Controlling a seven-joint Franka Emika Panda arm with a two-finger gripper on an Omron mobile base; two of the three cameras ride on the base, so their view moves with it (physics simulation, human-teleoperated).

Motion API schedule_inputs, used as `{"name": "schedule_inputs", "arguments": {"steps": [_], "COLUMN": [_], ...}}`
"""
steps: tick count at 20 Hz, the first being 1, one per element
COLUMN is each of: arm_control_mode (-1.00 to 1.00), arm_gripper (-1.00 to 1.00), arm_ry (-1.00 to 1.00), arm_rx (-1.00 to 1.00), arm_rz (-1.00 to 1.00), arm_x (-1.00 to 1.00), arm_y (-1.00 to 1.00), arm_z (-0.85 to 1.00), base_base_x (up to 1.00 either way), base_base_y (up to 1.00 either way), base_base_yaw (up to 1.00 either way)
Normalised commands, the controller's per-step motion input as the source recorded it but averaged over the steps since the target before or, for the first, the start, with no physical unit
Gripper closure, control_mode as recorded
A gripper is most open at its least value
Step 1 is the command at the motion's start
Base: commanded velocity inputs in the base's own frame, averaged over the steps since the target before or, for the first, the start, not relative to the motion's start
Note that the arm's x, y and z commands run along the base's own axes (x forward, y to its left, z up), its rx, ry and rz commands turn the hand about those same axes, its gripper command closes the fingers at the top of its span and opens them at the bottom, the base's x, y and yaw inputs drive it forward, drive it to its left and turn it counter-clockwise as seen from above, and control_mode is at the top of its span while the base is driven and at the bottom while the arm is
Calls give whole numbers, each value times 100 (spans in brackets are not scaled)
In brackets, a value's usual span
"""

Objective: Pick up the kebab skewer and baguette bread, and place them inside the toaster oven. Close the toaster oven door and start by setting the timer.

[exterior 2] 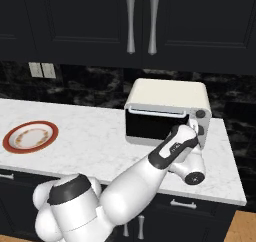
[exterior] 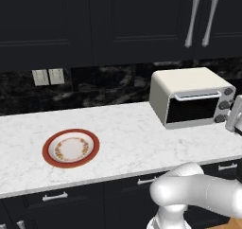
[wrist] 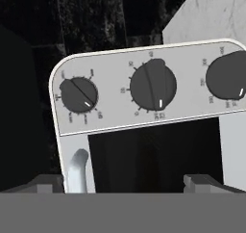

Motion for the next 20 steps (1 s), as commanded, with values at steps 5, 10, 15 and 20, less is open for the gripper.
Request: {"name": "schedule_inputs", "arguments": {"steps": [5,10,15,20], "arm_control_mode": [-100,-100,-100,-100], "arm_gripper": [-100,-100,-100,-100], "arm_ry": [-5,-7,-4,0], "arm_rx": [1,0,0,0], "arm_rz": [-5,-5,-3,-1], "arm_x": [19,15,18,20], "arm_y": [-18,-19,-11,-2], "arm_z": [-21,-12,-3,0], "base_base_x": [0,0,0,0], "base_base_y": [0,0,0,0], "base_base_yaw": [0,0,0,0]}}
